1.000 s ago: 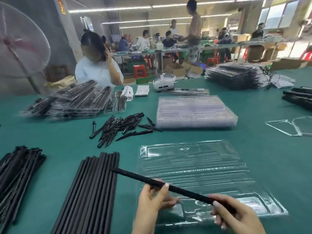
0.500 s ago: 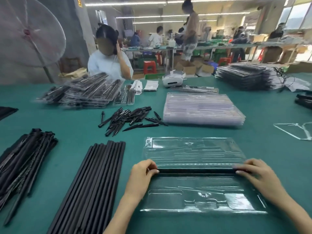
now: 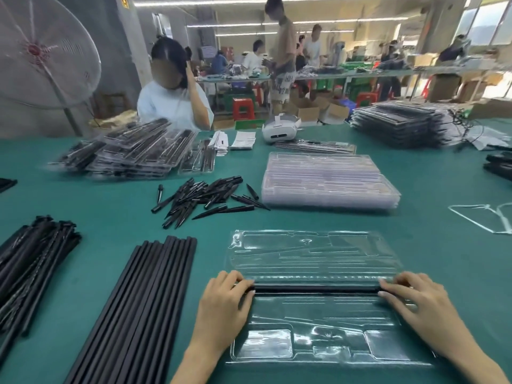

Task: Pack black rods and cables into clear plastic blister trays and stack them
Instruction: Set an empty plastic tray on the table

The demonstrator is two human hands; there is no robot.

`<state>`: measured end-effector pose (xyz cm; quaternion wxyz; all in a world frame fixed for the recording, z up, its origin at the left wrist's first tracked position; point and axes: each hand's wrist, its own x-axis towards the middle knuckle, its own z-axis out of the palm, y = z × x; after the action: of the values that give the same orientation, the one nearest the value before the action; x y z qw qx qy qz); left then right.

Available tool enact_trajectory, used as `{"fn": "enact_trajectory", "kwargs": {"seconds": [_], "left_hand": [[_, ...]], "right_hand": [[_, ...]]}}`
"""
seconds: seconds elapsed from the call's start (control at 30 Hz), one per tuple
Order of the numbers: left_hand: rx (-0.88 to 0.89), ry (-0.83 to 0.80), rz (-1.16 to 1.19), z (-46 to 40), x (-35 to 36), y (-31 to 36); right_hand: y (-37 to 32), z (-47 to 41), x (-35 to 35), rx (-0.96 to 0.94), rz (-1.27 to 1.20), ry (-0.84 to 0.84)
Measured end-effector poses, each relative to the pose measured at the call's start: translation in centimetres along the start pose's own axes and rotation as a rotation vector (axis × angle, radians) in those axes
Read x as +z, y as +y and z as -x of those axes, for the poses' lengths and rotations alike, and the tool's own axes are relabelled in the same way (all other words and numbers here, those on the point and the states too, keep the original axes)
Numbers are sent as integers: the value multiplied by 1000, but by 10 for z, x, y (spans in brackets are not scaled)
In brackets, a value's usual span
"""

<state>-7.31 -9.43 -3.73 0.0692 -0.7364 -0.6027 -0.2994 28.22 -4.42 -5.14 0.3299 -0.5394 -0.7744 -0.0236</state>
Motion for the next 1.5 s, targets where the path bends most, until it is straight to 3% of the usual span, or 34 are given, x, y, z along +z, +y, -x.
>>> {"fn": "enact_trajectory", "kwargs": {"seconds": [0.13, 0.3, 0.67, 0.77, 0.87, 0.93, 1.03, 1.27, 1.37, 1.5], "left_hand": [[58, -56, -39, 0, 0, 0], [-44, -106, -61, -3, -4, -10], [-220, -290, -16, -15, -13, -33], [-310, -339, 159, -24, -16, -39], [-444, -206, 328, -53, -16, -57], [-465, -162, 230, -83, -12, -76], [-486, -264, 62, -126, -1, -104], [-491, -442, -302, -161, 39, -148], [-437, -393, -431, -164, 43, -155], [-428, -154, -276, -161, 24, -128]], "right_hand": [[0, -2, 0, -1, -50, -15], [2, -8, 3, 121, -103, -53], [-22, -26, 13, 145, -162, -142], [-25, -27, 15, 158, -166, -132], [-29, -30, 19, 205, -148, -90], [-32, -32, 22, 186, -126, -75], [-31, -31, 27, 169, -134, -109], [-28, -31, 30, 79, -235, 12], [-26, -32, 30, 117, -228, 10], [-28, -29, 25, 104, -176, 11]]}}
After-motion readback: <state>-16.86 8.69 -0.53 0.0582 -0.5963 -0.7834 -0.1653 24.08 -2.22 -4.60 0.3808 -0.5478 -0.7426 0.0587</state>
